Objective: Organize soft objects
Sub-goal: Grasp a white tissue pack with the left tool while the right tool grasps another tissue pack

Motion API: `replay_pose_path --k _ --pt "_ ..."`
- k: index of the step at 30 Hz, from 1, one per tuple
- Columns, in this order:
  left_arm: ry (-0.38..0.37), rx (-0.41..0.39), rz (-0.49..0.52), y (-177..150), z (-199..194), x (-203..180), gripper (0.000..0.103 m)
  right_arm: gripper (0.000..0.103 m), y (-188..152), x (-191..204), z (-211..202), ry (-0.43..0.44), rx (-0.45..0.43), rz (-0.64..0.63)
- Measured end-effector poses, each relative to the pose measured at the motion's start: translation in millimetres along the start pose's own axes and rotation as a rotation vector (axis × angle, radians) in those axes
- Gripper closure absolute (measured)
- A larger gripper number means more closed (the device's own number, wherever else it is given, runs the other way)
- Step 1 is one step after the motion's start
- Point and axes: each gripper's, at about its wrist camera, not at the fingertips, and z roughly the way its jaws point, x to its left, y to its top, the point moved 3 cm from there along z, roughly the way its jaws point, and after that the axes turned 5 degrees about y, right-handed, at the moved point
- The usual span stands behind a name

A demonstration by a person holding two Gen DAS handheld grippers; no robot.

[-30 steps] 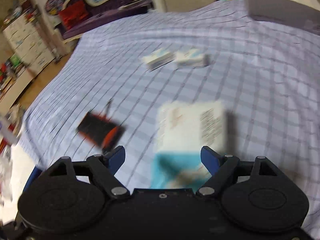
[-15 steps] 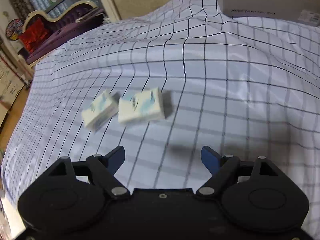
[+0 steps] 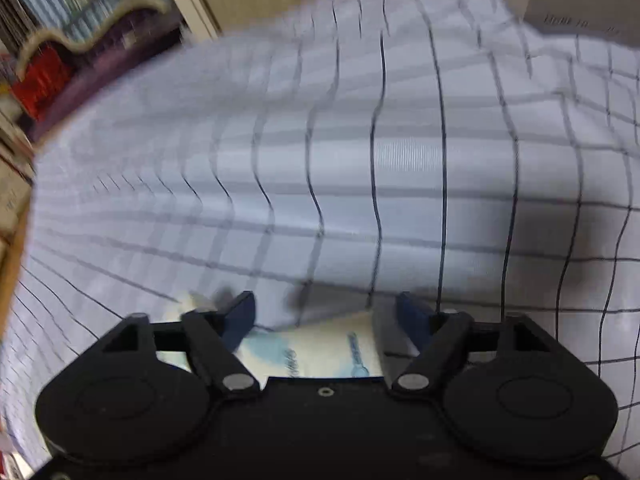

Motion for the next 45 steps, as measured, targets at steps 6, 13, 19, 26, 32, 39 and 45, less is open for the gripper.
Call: replay_pose_path --k 6,13,19,26,32,39,45 --pt "0.006 -0.008 -0.017 1 -2 4 0.007 0.039 -35 8 -20 -0.023 0.078 -0.122" --pt "0.003 -0.041 0.006 5 -14 -5 0.007 0.038 -106 -17 -67 0.056 0.132 -0.083" --pt "-0.004 -0.076 0.028 34 -32 -18 0.007 0.025 -132 -51 -116 0.165 -0.109 0.133" --pt "-0.019 -0.17 0.055 112 -55 -49 0.007 0.016 -159 -50 -145 0.067 -0.344 0.022" --pt "-0.094 -0.197 0.092 183 -42 -99 0.006 0.009 -172 -48 -135 0.088 -0.37 0.038" --pt "-0.124 -0.179 0.083 251 -3 -162 0.006 0.009 -165 -51 -128 0.059 -0.407 0.035" --pt "-0.139 -0.133 0.053 287 25 -189 0.006 0.009 -157 -77 -125 0.055 -0.392 0.133"
